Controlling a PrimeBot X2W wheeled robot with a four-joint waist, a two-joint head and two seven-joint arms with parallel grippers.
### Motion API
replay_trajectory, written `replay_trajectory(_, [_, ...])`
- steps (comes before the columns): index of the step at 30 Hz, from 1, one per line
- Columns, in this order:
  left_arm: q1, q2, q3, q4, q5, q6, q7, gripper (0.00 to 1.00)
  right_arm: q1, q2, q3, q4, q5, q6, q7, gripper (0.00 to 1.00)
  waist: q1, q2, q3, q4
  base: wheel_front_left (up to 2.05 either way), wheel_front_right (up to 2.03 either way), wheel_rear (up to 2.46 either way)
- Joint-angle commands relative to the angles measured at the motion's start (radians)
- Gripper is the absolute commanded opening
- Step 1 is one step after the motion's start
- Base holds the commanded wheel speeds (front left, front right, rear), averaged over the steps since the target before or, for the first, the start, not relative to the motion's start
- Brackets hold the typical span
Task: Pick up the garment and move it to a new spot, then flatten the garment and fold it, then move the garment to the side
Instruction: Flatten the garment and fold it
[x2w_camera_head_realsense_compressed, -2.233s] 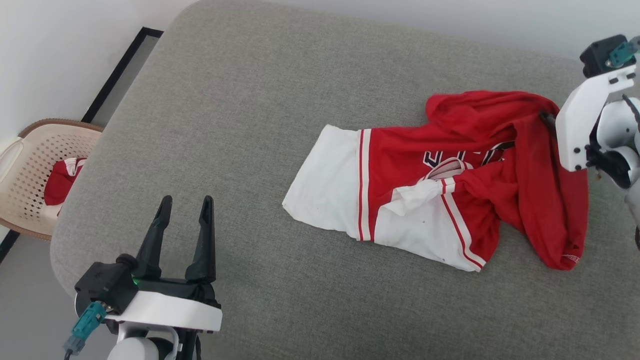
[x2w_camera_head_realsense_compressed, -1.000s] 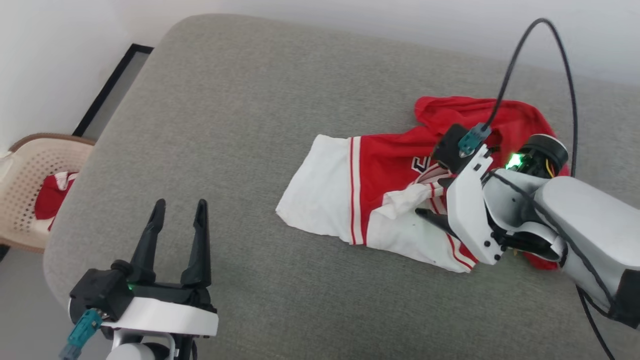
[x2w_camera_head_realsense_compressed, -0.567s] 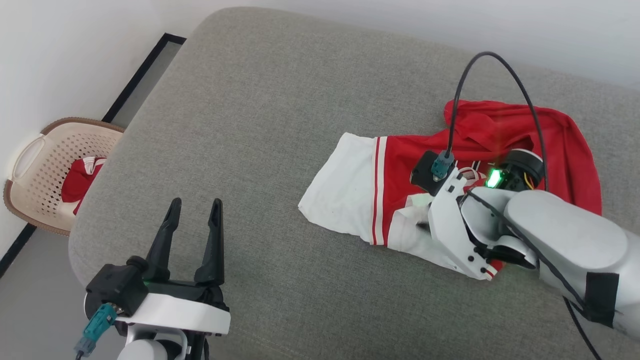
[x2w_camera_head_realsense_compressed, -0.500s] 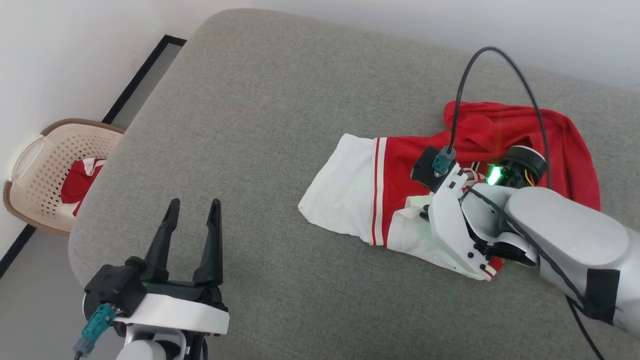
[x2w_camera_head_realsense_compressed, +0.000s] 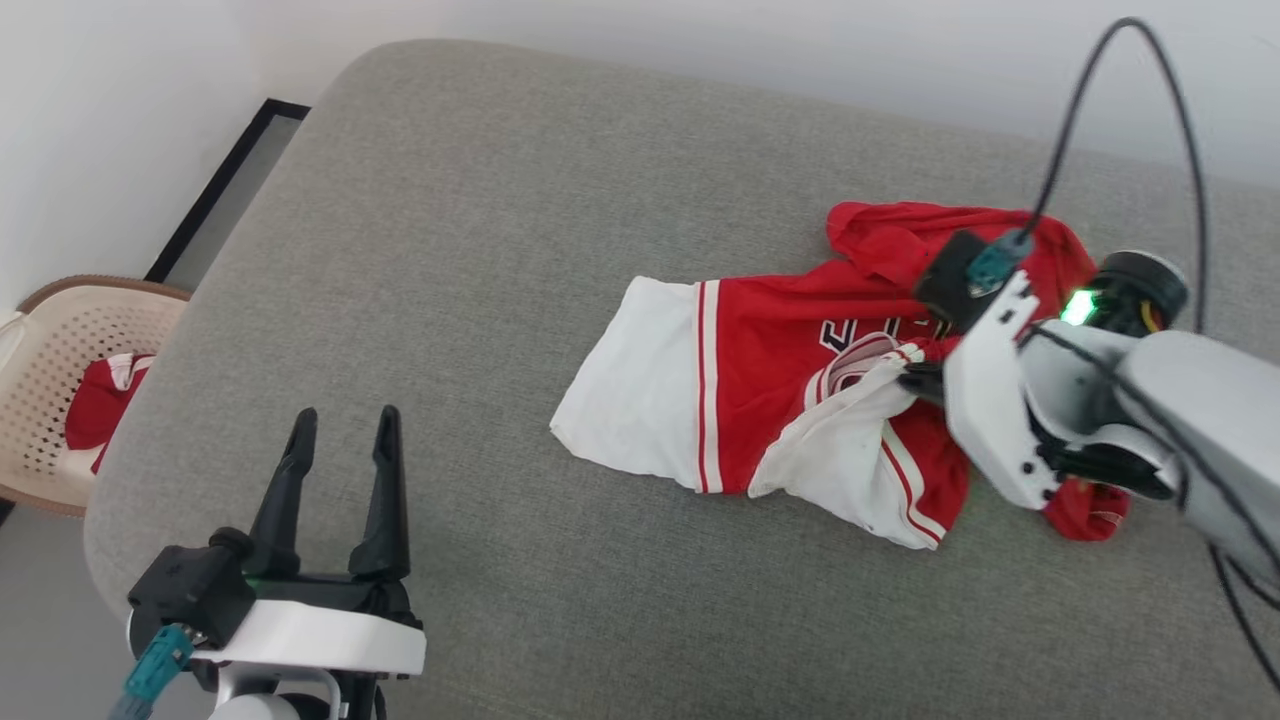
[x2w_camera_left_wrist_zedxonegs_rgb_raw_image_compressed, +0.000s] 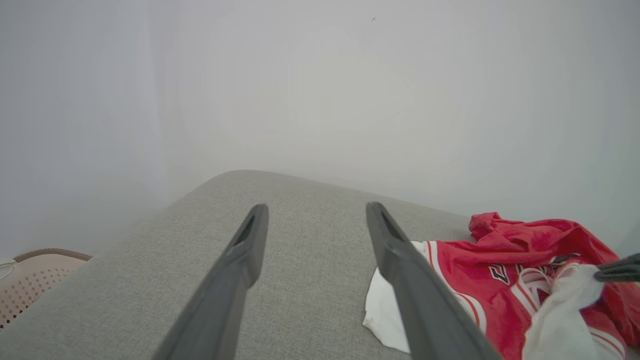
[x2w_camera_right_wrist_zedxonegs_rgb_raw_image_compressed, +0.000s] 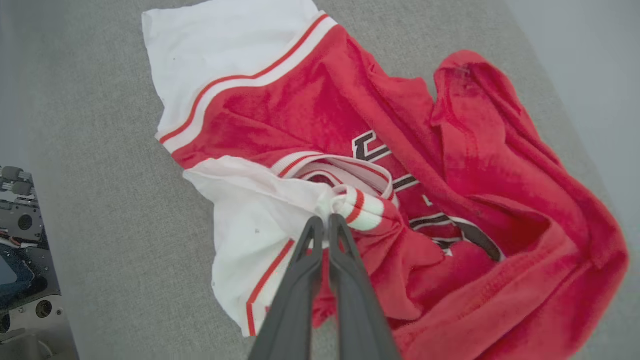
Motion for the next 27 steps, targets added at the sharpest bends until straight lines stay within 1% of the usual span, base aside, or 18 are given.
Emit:
replay_trajectory(1, [0.008, 0.0, 0.007, -0.004, 0.005, -0.003, -0.005, 1.0, 0.006, -0.011, -0.006, -0.013, 0.009, 0.0, -0.006, 0.0, 0.0, -0.0001, -0.002, -0.008, 0.0, 0.0, 0.0])
replay_trajectory(4, [0.016, 0.001, 0.019, -0.009, 0.008, -0.003, -0.005, 1.0, 0.031, -0.06, -0.03, -0.04, 0.024, 0.0, -0.003, 0.0, 0.0, -0.0001, -0.006, -0.025, 0.0, 0.0, 0.0])
replay_trajectory(10, [0.035, 0.001, 0.053, -0.02, 0.015, -0.003, -0.005, 1.0, 0.116, -0.15, -0.122, -0.097, 0.05, 0.0, -0.01, 0.0, 0.0, -0.0001, -0.015, -0.077, 0.0, 0.0, 0.0])
replay_trajectory(14, [0.044, 0.007, 0.072, -0.029, 0.019, -0.003, -0.005, 1.0, 0.204, -0.212, -0.208, -0.113, 0.064, 0.0, -0.015, 0.0, 0.0, -0.0001, -0.016, -0.117, 0.0, 0.0, 0.0])
replay_trajectory(18, [0.043, 0.014, 0.077, -0.038, 0.021, -0.003, -0.005, 1.0, 0.299, -0.261, -0.302, -0.094, 0.064, 0.0, -0.026, 0.0, 0.0, -0.0001, -0.011, -0.154, 0.0, 0.0, 0.0])
replay_trajectory(22, [0.029, 0.018, 0.076, -0.04, 0.023, -0.003, -0.005, 1.0, 0.384, -0.281, -0.395, -0.043, 0.054, 0.0, -0.032, 0.0, 0.0, -0.0001, -0.001, -0.184, 0.0, 0.0, 0.0])
replay_trajectory(24, [0.019, 0.021, 0.07, -0.037, 0.024, -0.003, -0.005, 1.0, 0.416, -0.268, -0.436, -0.006, 0.043, 0.0, -0.034, 0.0, 0.0, -0.0001, 0.005, -0.197, 0.0, 0.0, 0.0])
replay_trajectory(27, [0.005, 0.021, 0.064, -0.031, 0.025, -0.003, -0.005, 1.0, 0.448, -0.231, -0.479, 0.057, 0.019, 0.0, -0.026, 0.0, 0.0, -0.0001, 0.015, -0.21, 0.0, 0.0, 0.0])
